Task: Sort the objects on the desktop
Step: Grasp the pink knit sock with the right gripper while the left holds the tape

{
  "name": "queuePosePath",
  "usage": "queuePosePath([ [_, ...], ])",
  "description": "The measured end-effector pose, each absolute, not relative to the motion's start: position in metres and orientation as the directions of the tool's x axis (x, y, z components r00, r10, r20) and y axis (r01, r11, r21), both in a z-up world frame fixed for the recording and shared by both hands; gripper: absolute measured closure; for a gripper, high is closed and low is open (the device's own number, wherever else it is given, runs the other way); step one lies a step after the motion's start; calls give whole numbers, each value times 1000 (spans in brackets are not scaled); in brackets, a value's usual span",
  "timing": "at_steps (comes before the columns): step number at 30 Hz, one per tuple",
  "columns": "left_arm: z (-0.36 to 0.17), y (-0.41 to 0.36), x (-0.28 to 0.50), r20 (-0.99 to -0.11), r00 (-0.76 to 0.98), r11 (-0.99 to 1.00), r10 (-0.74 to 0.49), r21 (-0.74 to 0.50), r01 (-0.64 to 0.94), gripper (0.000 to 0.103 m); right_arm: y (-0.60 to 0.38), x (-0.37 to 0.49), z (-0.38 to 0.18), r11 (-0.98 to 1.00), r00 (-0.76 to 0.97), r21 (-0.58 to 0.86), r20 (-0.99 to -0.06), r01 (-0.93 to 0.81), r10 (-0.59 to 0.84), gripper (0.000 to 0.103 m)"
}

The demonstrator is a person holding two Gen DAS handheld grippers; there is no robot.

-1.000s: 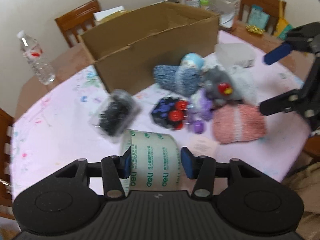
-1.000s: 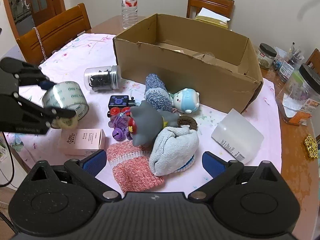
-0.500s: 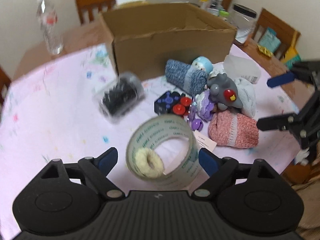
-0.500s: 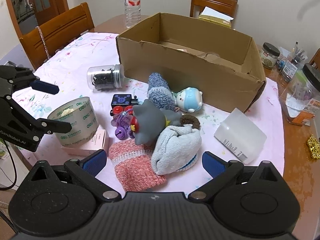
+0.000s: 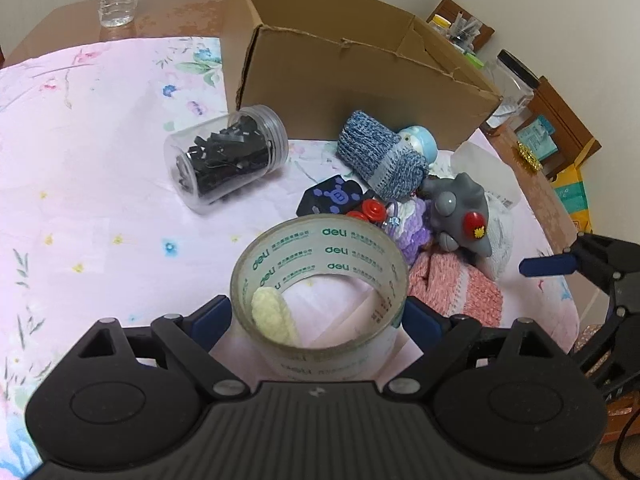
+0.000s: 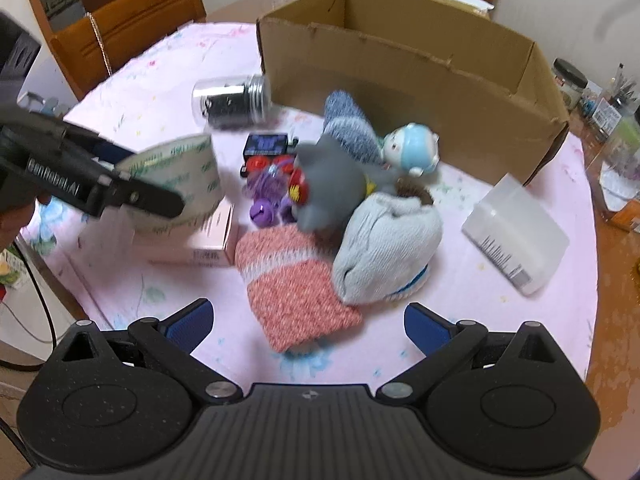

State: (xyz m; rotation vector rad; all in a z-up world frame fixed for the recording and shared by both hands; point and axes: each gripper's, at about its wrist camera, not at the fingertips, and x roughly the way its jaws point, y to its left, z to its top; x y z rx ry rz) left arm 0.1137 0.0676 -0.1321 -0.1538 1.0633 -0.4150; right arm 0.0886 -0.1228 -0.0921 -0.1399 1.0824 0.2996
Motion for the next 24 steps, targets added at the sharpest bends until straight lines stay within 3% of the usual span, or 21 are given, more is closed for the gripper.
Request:
queuePosePath([
  [9,-122,59,107,-783,502,919,-367,-221,327,17,-117,86,-105,950,419,47,-890,-308,180,0],
  [24,-99,78,93,-772,533,929,-347,-204,309,17,-103,99,-128,934,424,46,-882,-353,203,0],
])
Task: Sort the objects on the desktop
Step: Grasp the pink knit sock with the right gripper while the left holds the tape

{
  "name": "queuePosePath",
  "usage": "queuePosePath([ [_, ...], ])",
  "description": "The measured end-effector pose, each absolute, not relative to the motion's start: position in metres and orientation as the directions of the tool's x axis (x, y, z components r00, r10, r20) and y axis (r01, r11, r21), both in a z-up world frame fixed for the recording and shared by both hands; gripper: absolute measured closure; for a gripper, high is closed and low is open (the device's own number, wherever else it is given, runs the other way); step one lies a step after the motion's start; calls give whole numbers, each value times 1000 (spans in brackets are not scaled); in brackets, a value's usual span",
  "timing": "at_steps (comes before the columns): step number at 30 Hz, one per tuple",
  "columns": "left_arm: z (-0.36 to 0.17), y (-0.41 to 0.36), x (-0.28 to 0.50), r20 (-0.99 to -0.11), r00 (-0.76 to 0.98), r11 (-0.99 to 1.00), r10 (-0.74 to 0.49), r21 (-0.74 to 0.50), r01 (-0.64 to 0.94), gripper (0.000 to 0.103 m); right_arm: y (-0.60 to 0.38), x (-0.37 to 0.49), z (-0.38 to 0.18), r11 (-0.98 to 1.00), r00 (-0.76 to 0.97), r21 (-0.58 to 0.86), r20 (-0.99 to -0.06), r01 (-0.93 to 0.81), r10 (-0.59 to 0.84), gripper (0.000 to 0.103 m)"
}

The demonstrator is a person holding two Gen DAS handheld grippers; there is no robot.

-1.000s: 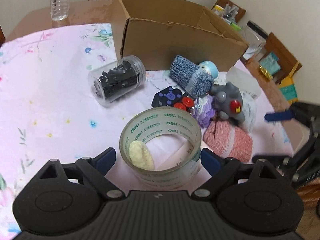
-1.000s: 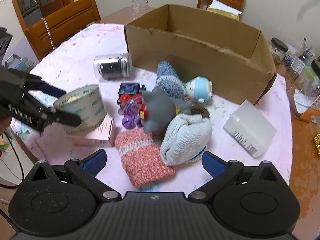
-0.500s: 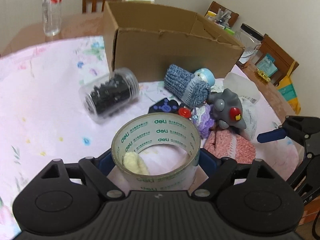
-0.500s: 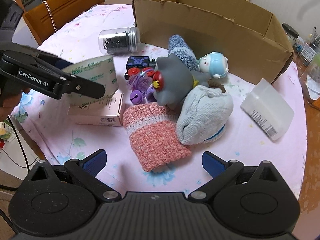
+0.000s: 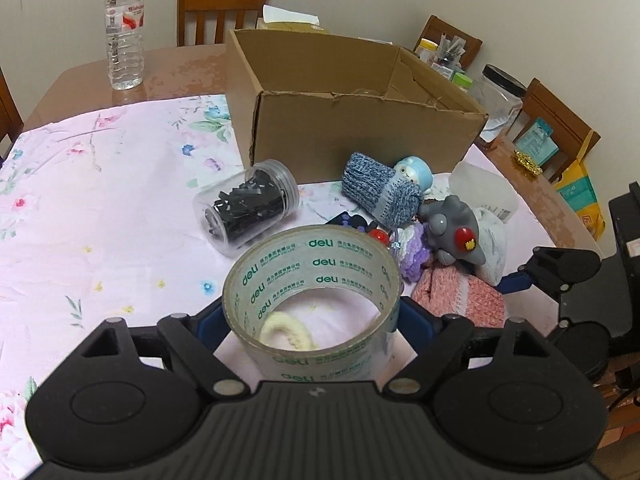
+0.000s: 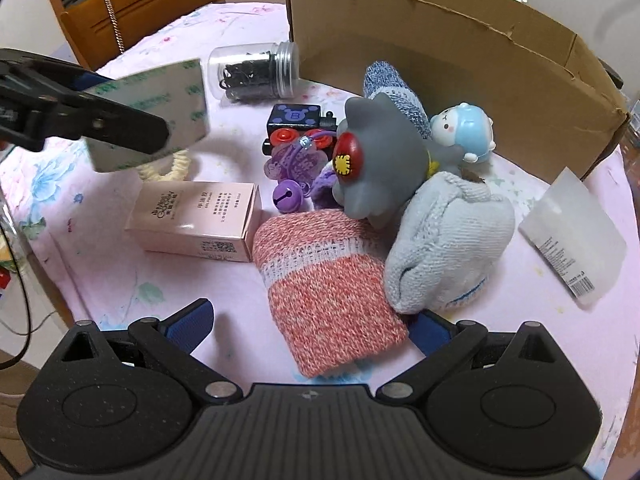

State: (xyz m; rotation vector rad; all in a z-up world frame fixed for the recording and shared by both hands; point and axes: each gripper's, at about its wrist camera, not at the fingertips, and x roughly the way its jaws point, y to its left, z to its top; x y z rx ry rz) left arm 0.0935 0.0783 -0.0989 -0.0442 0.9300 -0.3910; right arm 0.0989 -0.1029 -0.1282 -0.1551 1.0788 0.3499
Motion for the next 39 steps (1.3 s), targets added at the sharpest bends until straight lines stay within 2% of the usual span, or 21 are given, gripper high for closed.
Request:
queuePosePath([
  [5,-97,83,92,-767,537,927,-352,-203,316,17,-93,85,-122,916,387,83,-888,-393,247,0],
  [9,-96,85,92,-764,541,925,-352,-195,327,17,-85,86,-123,904,418,-8,-888,-428,190,0],
  [15,-96,89,89,-762,539,919,-359,-187,347,17,-86,101,-128,914,435,-1,-880,-406,192,2],
  [21,-96,96,87,-760,537,916,-365,-189,355,17,-84,105,-126,921,444,-40,-884,-387,148,23],
  [23,-96,99,87,-758,539,915,-367,-189,357,17,-87,106,-123,929,449,-46,-884,-368,134,33],
  [39,-72,93,88,-732,562,895,-385,-149,419,17,-92,96,-81,922,443,-25,-882,-388,162,36],
])
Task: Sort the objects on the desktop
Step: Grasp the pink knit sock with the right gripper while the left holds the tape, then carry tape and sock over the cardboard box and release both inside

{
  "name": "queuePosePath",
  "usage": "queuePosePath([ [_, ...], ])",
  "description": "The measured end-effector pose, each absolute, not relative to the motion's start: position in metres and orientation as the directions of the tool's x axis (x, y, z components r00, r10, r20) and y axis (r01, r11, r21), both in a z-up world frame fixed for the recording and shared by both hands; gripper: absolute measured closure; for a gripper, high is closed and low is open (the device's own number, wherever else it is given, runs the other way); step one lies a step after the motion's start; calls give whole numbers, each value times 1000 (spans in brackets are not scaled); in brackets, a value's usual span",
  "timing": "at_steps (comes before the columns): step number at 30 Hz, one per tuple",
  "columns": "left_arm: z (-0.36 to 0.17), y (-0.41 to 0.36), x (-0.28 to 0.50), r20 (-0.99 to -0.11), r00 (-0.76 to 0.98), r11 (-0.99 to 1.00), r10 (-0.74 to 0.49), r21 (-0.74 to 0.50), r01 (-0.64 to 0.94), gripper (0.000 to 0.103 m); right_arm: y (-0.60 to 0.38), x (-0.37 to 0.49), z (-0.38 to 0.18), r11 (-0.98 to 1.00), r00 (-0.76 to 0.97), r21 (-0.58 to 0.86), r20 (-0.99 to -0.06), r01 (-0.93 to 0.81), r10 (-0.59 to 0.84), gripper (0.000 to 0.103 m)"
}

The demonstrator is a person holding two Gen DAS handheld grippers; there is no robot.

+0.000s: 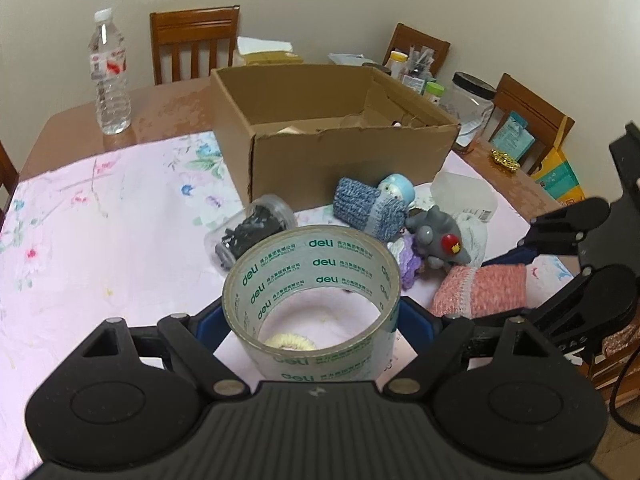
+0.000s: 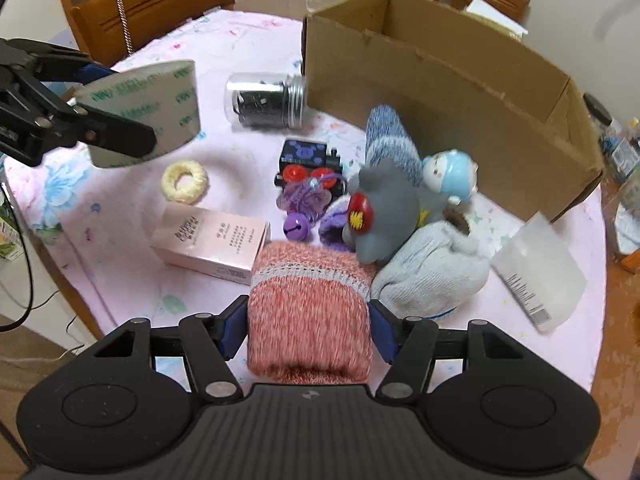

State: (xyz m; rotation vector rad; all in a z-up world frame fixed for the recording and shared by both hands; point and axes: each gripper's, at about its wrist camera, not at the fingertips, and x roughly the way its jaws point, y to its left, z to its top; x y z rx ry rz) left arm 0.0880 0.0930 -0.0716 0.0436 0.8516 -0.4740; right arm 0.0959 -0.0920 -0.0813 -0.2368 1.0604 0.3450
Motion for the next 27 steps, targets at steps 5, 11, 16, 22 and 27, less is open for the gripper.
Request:
queuePosePath([
  [5,-62,87,89,-718,575,891,-392,-143,430,17,-98,97,-62,915,451,-30,-876,-402,169,39],
  [11,-52,80,94,-704,590,890,-396,-138,434,17,-105,102,-44,909,465,-29,-866,-417,186,39],
  [16,-43,73,101,-696,595,885,-401,-128,447,17,-111,110,-30,897,477,-35,-855,-441,201,39],
  [22,-32,65,115,-690,600,881,-405,-120,457,17,-122,122,-13,886,506,-53,-835,-461,213,39],
  [27,-23,57,128,-678,613,880,-406,-109,462,17,-131,132,-4,881,522,-65,-825,-468,216,39],
])
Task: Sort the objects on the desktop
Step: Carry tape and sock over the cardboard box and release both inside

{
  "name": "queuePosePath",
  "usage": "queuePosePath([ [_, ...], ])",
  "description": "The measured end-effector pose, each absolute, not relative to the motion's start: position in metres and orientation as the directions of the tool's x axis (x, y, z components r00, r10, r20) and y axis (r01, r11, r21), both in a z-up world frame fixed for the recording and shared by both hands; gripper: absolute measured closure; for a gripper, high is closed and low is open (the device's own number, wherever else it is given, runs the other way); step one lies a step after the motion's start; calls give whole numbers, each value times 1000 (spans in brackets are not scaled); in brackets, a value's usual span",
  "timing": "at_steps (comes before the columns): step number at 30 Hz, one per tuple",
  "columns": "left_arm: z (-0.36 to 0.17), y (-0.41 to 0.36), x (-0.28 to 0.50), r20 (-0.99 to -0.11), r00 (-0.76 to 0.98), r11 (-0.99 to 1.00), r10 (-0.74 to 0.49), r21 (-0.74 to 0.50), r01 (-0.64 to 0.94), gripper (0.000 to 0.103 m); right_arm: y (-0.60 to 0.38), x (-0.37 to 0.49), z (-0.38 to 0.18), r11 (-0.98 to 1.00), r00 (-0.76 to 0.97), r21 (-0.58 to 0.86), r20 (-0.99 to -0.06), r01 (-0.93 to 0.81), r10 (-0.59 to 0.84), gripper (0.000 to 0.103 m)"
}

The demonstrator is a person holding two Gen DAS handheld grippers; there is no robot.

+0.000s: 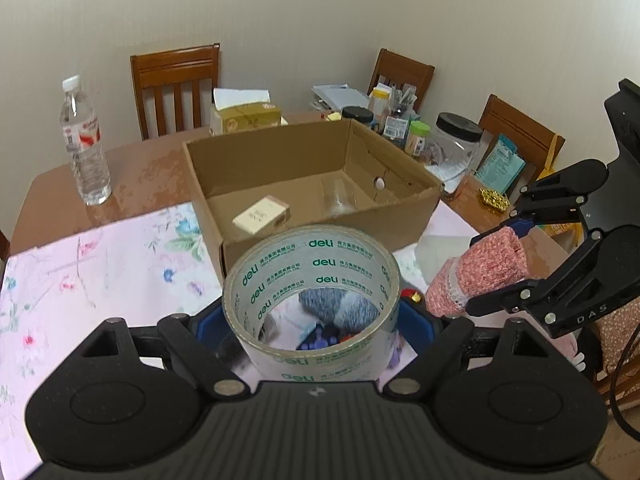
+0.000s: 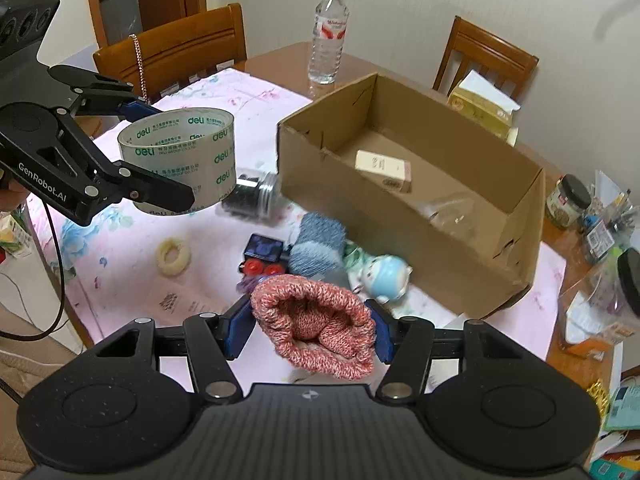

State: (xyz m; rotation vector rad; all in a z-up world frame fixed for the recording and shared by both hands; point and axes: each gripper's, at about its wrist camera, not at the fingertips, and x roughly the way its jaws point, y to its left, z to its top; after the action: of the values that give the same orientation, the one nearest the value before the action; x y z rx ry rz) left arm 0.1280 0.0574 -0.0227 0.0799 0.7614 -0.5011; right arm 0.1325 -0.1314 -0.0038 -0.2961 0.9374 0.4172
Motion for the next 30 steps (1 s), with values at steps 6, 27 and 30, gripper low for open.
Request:
queuePosePath([
  [6,-15,48,146,-676,622,880,-396,-86,467,17,-139,143,7,871,535,-80,-815,-484,222,39],
  [27,-1,14,223,-656,669,888,-349,-3,460,17,-181,227,30,867,598,-153,-779,-474,190,39],
  [30,-7,11,238,-669,664,896,-335,-8,444,17,-190,246,29,878,613,-167,-773,-448,165,39],
])
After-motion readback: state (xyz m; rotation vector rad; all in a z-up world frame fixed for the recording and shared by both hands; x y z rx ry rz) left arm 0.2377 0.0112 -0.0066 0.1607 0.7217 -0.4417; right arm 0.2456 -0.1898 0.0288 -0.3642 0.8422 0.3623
